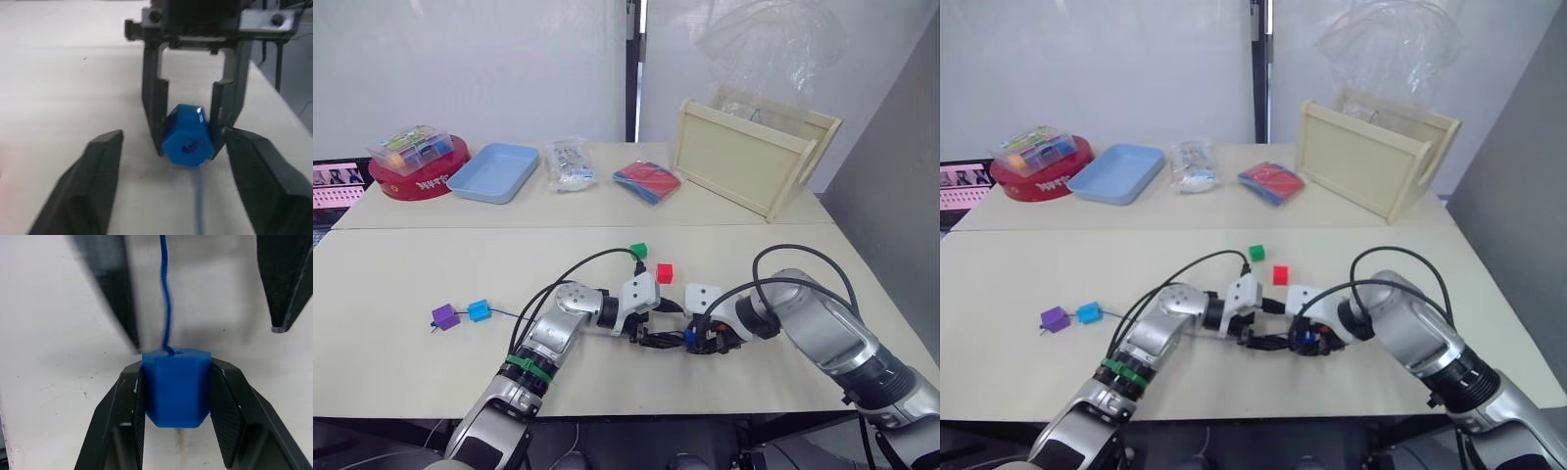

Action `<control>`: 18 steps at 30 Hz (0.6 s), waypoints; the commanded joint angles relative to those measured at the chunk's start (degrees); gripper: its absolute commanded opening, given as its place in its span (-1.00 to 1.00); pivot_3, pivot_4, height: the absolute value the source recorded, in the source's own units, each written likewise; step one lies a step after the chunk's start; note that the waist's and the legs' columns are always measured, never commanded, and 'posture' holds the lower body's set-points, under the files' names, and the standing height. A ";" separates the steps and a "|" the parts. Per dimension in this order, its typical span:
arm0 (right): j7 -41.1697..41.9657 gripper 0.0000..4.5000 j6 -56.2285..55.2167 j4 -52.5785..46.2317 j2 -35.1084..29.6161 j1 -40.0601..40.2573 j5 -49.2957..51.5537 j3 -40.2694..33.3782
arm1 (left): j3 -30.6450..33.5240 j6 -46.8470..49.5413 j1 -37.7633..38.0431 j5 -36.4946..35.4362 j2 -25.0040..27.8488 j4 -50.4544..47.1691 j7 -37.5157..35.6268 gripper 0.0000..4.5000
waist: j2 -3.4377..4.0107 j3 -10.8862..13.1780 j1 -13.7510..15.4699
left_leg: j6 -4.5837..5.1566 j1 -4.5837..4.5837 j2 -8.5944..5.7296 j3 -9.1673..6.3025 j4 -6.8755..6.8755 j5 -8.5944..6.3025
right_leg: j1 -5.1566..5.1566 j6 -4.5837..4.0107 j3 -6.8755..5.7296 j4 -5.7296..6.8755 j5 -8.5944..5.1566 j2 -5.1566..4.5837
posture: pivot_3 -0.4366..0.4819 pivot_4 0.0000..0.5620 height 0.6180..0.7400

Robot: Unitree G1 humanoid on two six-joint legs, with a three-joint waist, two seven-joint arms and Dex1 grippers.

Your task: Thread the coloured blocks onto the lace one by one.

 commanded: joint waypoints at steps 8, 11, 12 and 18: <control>-0.96 -0.43 -0.80 0.22 0.26 -0.44 0.54 1.08 | -0.03 -3.50 -1.21 3.07 2.78 1.23 1.97 1.00 | 0.00 0.00 -0.04 | 0.00 0.01 0.00 0.00 0.00 0.00 | 0.00 0.00 0.01 0.01 0.00 0.01 | -0.05 -0.47 1.00; -0.95 -0.43 -0.64 0.08 0.10 -0.55 0.56 0.98 | 0.03 -3.73 -1.08 2.63 3.09 1.11 1.17 1.00 | 0.00 0.00 -0.03 | 0.00 0.01 0.00 0.00 0.00 0.00 | 0.00 0.00 0.00 0.01 0.00 0.01 | -0.05 -0.47 1.00; -1.00 -0.43 -0.63 0.04 0.10 -0.62 0.56 0.93 | 0.08 -3.71 -1.03 2.43 2.97 1.08 1.00 1.00 | 0.00 0.00 -0.04 | 0.00 0.01 0.00 0.00 0.00 0.00 | 0.00 0.00 0.00 0.01 0.00 0.01 | -0.05 -0.47 1.00; -0.31 0.34 1.12 -2.11 -1.57 -0.91 3.26 -2.53 | 0.42 -3.66 -0.94 1.47 1.77 0.57 0.87 1.00 | 0.00 0.00 0.17 | 0.00 -0.04 0.00 0.00 0.00 0.00 | -0.04 0.00 0.00 0.01 0.00 0.00 | -0.05 -0.47 1.00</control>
